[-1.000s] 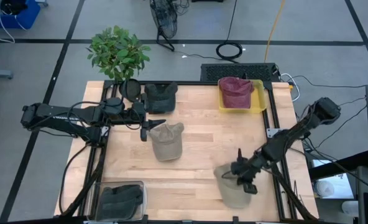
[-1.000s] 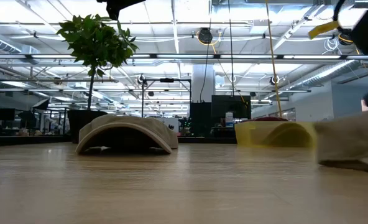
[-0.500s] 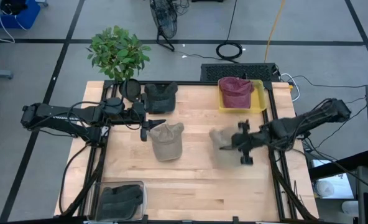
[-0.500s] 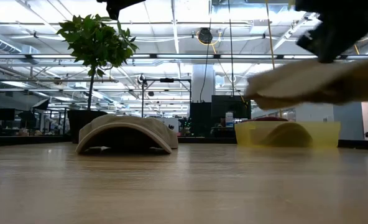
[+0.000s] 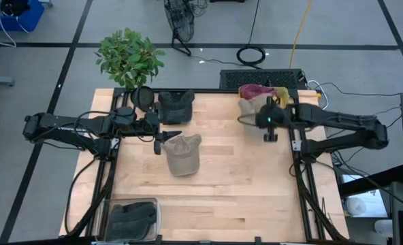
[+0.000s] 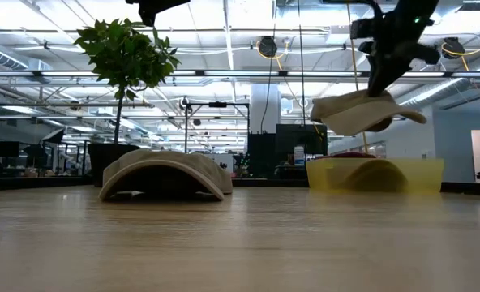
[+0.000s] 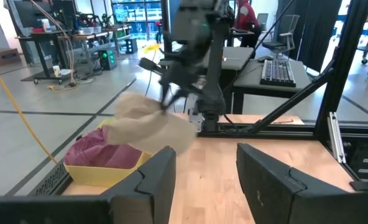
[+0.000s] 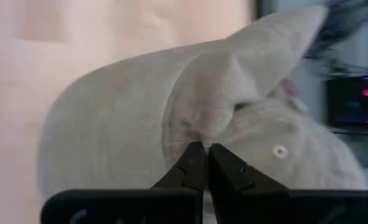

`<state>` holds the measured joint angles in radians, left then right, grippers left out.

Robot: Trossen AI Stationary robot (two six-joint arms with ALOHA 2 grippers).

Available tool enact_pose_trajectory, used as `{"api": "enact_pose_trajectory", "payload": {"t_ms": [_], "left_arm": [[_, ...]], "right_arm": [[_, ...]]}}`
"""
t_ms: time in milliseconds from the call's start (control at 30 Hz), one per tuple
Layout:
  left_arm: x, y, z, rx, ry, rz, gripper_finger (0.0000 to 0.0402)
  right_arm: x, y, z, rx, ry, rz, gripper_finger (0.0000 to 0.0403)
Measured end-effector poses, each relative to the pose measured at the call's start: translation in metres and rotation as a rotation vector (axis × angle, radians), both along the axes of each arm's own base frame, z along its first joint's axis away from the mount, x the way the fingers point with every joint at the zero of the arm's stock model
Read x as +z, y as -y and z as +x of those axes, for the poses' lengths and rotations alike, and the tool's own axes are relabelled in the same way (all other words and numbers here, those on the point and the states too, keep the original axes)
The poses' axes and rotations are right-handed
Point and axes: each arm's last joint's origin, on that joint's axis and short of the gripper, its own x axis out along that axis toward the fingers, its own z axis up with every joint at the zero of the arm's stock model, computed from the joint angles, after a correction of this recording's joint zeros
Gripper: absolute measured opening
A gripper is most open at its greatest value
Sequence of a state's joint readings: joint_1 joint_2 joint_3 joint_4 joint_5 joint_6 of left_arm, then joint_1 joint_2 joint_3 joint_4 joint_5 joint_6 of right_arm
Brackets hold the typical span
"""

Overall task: Pick & Place hat
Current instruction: Put the bottom brown cap into the yellow bin

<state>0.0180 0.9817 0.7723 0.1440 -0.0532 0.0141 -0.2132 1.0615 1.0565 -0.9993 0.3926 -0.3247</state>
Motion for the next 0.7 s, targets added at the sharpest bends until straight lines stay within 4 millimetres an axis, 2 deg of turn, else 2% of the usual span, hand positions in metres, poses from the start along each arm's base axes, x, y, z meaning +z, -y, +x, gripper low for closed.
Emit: {"api": "enact_pose_trajectory", "payload": {"t_ms": [133, 300, 500, 700], "left_arm": [[0.0, 0.0, 0.0, 0.0, 0.0, 0.0, 0.0172], [0.0, 0.0, 0.0, 0.0, -0.003, -0.002, 0.0172], [-0.002, 0.0, 0.0, 0.0, -0.022, -0.006, 0.0172], [-0.002, 0.0, 0.0, 0.001, -0.023, -0.01, 0.0172]], "right_arm": [[0.002, 0.026, -0.001, 0.009, -0.024, -0.136, 0.0004], [-0.009, 0.054, 0.001, 0.028, 0.05, -0.165, 0.0004], [-0.049, 0.078, -0.012, 0.01, -0.004, -0.211, 0.0004], [-0.085, 0.088, -0.021, 0.046, -0.015, -0.323, 0.0004]]}}
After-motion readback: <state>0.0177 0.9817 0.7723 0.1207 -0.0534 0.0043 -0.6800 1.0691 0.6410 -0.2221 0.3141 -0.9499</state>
